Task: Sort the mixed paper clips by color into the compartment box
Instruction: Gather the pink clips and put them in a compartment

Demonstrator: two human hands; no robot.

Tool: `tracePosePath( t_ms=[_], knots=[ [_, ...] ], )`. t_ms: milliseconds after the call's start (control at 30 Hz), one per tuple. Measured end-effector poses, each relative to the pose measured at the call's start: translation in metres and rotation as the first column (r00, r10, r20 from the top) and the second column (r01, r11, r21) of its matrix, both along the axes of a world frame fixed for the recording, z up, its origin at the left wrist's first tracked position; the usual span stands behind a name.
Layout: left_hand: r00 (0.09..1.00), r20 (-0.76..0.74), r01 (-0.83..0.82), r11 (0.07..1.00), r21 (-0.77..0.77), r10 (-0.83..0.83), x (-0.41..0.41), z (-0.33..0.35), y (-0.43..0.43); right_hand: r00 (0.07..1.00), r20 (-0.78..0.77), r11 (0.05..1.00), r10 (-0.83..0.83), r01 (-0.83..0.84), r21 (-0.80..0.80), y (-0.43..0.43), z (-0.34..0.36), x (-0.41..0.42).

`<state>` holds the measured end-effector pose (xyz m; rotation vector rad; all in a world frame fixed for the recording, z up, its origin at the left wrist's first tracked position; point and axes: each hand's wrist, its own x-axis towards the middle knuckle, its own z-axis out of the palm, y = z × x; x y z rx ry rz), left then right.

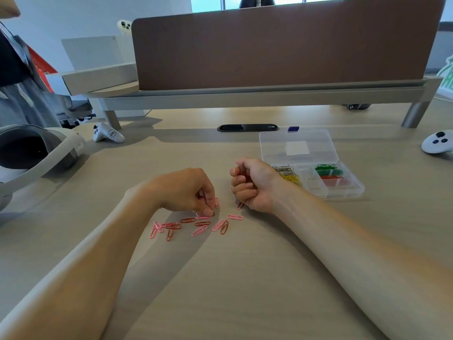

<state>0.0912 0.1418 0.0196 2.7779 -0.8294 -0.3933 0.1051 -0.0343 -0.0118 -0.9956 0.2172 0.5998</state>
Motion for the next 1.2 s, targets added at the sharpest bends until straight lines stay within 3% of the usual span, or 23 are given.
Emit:
tracePosePath(
  t_ms=[167, 267, 400, 533, 733, 833, 933, 1000, 1200],
  knots=[
    [0.998, 0.066, 0.008, 0.999, -0.032, -0.006, 0.0, 0.002, 0.0, 1.0, -0.022, 1.0, -0.007, 0.007, 0.003, 0.0, 0.001, -0.001],
    [0.983, 0.177, -0.007, 0.963, -0.269, 0.056, 0.001, 0.005, -0.002, 0.999, -0.037, 1.0, 0.023, -0.022, 0.019, 0.002, 0.002, -0.001],
    [0.952, 0.257, 0.016, 0.815, -0.579, 0.164, -0.002, 0.002, -0.016, 0.993, -0.045, 0.994, 0.109, -0.108, 0.021, 0.004, 0.0, -0.002],
    [0.945, 0.26, 0.013, 0.774, -0.633, 0.197, -0.002, -0.006, -0.024, 0.98, -0.037, 0.981, 0.195, -0.195, 0.006, 0.006, 0.001, -0.005],
    [0.933, 0.288, 0.016, 0.774, -0.633, 0.216, 0.0, -0.005, -0.021, 0.987, -0.039, 0.988, 0.155, -0.155, 0.019, 0.004, 0.004, -0.007],
    [0.936, 0.287, -0.018, 0.843, -0.537, 0.203, -0.001, 0.005, -0.012, 0.995, -0.048, 0.996, 0.09, -0.089, 0.025, 0.003, 0.005, -0.005],
    [0.985, 0.134, -0.091, 0.985, -0.149, 0.111, -0.002, 0.014, 0.008, 0.997, -0.039, 0.998, 0.066, -0.066, 0.014, 0.001, 0.005, -0.005],
    [0.992, 0.021, -0.123, 0.991, 0.051, 0.122, -0.003, 0.016, 0.02, 0.998, -0.028, 0.998, 0.056, -0.057, -0.007, 0.0, 0.004, -0.004],
    [0.987, -0.071, -0.127, 0.974, 0.188, 0.142, -0.005, 0.014, 0.023, 0.999, 0.006, 0.998, 0.035, -0.035, -0.045, 0.003, 0.003, -0.004]
  ],
)
